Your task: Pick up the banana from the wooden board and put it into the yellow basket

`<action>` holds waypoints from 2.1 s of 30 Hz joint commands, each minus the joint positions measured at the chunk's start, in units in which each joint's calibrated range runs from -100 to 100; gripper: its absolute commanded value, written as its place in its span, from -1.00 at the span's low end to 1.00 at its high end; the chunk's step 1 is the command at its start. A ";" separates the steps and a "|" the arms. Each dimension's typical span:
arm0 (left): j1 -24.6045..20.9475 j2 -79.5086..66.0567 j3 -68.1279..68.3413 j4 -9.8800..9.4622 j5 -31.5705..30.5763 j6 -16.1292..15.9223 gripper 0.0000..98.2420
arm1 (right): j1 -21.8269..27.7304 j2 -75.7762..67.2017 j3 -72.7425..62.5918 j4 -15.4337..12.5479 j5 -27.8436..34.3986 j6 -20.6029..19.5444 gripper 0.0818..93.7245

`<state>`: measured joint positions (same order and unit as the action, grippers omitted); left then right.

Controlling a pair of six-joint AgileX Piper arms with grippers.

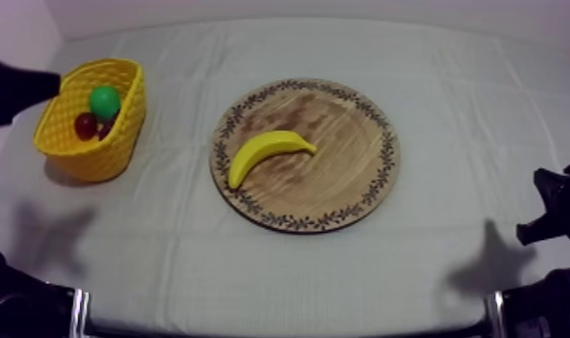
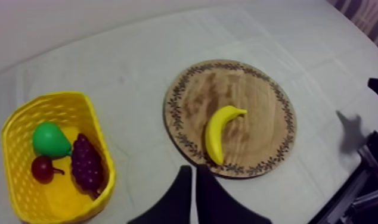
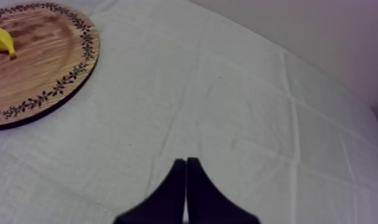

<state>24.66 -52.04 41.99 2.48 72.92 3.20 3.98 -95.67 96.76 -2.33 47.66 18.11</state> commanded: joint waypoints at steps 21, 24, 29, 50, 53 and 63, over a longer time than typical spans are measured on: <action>10.34 50.73 -36.86 -2.59 12.58 -2.53 -1.00 | 0.00 0.00 0.01 0.01 0.00 -0.01 -0.99; 11.20 52.21 -37.90 -3.64 12.69 -2.15 -0.97 | 0.00 0.00 0.01 0.01 0.00 -0.01 -0.99; 11.58 53.57 -39.66 -4.71 12.74 -0.93 -0.76 | 0.00 0.00 0.01 0.01 0.00 -0.01 -0.99; 11.03 58.72 -45.93 -5.48 16.53 -5.19 0.73 | 0.00 0.00 0.01 0.01 0.00 -0.01 -0.99; 10.96 60.71 -45.19 -5.37 16.01 -5.63 0.78 | 0.00 0.00 0.01 0.01 0.00 -0.01 -0.99; 10.92 71.67 -42.37 -3.82 12.69 -6.52 0.82 | 0.00 0.00 0.01 0.01 0.00 -0.01 -0.99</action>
<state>35.59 17.56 -0.40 -1.40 85.69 -3.28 3.98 -95.67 96.76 -2.33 47.66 18.08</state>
